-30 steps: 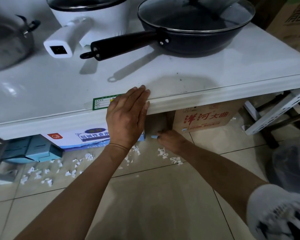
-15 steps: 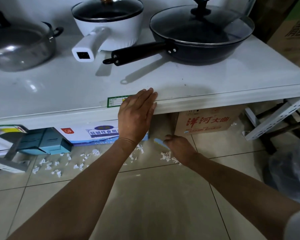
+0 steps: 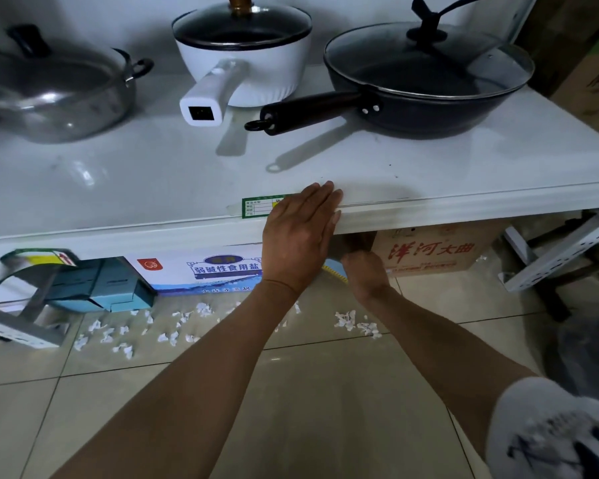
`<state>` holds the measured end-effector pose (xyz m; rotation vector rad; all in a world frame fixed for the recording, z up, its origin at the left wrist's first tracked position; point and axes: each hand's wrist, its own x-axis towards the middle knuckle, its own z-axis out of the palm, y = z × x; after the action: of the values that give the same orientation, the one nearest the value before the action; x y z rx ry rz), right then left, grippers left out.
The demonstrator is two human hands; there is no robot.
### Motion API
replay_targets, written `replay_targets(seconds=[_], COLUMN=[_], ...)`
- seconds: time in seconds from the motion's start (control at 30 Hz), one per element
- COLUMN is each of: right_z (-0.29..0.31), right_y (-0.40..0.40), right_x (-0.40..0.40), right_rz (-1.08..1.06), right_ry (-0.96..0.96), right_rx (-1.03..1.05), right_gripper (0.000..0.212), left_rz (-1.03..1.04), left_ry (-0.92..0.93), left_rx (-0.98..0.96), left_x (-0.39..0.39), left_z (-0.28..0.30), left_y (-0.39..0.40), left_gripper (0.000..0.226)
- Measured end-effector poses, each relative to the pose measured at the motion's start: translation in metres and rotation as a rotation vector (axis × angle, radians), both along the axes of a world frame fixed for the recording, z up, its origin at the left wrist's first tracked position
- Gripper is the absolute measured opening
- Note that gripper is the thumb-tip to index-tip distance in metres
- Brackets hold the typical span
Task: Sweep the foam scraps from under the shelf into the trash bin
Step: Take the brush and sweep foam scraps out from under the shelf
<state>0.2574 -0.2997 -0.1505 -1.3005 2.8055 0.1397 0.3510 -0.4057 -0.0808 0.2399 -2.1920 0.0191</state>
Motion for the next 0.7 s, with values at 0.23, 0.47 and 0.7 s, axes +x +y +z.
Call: replay_targets(seconds=[0.23,0.47,0.7], right_z=[-0.03,-0.038,-0.021], right_y=[-0.032,-0.008,0.018], right_x=[0.002,0.028,0.044], right_rz=[0.083,0.087,0.272], right_ry=[-0.097,-0.181,-0.044], right_rx=[0.13,-0.026,0.117], right_gripper=[0.018,0.018,0.035], left_rz=[-0.005,0.01,0.011], left_ry=[0.054,0.047,-0.058], left_rx=[-0.031,-0.014,0.041], left_x=[-0.005,-0.003,0.002], left_z=[-0.006,-0.002,0.002], left_y=[-0.005,-0.002,0.0], left_gripper=[0.028,0.027,0.03])
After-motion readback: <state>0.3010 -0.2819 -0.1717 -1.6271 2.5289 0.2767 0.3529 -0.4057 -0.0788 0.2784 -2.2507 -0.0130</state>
